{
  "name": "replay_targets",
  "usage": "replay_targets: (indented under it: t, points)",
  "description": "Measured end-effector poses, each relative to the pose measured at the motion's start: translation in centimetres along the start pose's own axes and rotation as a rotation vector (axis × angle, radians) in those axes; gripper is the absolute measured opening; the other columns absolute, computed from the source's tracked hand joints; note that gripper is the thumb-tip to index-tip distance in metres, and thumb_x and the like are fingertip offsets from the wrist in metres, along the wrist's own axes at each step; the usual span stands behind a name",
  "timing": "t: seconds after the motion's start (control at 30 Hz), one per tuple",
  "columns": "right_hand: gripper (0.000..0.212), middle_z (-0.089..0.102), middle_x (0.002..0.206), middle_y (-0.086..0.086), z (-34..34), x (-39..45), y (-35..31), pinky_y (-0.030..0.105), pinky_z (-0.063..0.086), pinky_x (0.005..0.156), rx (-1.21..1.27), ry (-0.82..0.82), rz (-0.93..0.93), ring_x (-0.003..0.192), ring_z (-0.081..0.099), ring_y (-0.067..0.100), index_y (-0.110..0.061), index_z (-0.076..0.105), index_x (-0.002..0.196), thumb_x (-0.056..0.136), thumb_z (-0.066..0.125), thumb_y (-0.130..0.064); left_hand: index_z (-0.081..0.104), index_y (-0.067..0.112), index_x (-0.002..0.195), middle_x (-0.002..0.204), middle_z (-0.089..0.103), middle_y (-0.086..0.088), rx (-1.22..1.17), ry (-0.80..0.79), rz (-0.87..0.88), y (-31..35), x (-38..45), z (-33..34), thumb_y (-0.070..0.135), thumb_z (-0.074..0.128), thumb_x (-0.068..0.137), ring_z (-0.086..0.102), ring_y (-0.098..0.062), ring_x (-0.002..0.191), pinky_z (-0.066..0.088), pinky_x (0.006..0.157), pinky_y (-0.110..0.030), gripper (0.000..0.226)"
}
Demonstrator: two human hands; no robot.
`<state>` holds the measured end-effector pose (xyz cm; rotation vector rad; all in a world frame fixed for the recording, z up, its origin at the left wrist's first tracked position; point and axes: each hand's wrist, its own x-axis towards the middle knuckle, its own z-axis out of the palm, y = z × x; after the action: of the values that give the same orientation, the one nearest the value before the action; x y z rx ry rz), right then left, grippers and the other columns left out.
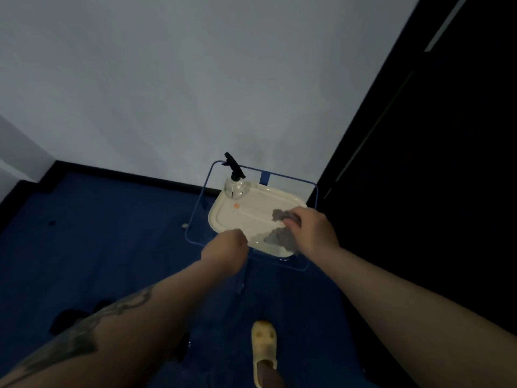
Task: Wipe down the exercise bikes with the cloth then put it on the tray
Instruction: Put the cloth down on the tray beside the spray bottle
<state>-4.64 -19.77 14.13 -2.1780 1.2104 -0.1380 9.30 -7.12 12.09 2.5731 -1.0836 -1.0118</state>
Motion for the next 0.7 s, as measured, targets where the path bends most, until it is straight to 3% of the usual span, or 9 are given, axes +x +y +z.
replay_targets:
  t: [0.2,0.37,0.57,0.7]
  points:
    - [0.025,0.062,0.110,0.009,3.7,7.4,1.7,0.030,0.045,0.076,-0.049,-0.122,0.028,0.097,0.058,0.024,-0.011,0.066,0.109,0.096,0.051,-0.028,0.059,0.022,0.116,0.115,0.062,0.002,-0.039,0.001,-0.050,1.1,4.9,-0.5,0.021,0.040,0.092,0.060,-0.024,0.098,0.050,0.082,-0.037,0.031]
    - [0.031,0.061,0.119,0.009,5.9,9.8,3.9,0.029,0.043,0.072,-0.188,-0.311,0.102,0.100,0.058,0.027,-0.016,0.056,0.123,0.100,0.041,-0.030,0.059,0.025,0.114,0.111,0.063,0.002,-0.032,-0.038,-0.105,-0.1,6.7,0.6,0.024,0.039,0.093,0.060,-0.023,0.096,0.052,0.080,-0.037,0.030]
    - [0.034,0.058,0.120,0.012,3.7,9.0,3.5,0.035,0.052,0.080,-0.289,-0.368,0.125,0.099,0.058,0.028,-0.017,0.048,0.130,0.100,0.038,-0.030,0.054,0.027,0.093,0.100,0.062,0.000,0.001,-0.041,-0.129,-0.4,5.8,0.5,0.027,0.036,0.091,0.060,-0.023,0.087,0.046,0.068,-0.032,0.018]
    - [0.034,0.059,0.120,0.010,2.0,6.0,1.3,0.032,0.049,0.076,-0.327,-0.404,0.126,0.101,0.058,0.027,-0.018,0.050,0.128,0.099,0.039,-0.033,0.058,0.026,0.108,0.106,0.062,0.001,0.024,-0.005,-0.108,0.3,3.5,-1.4,0.025,0.037,0.090,0.059,-0.023,0.091,0.049,0.073,-0.034,0.027]
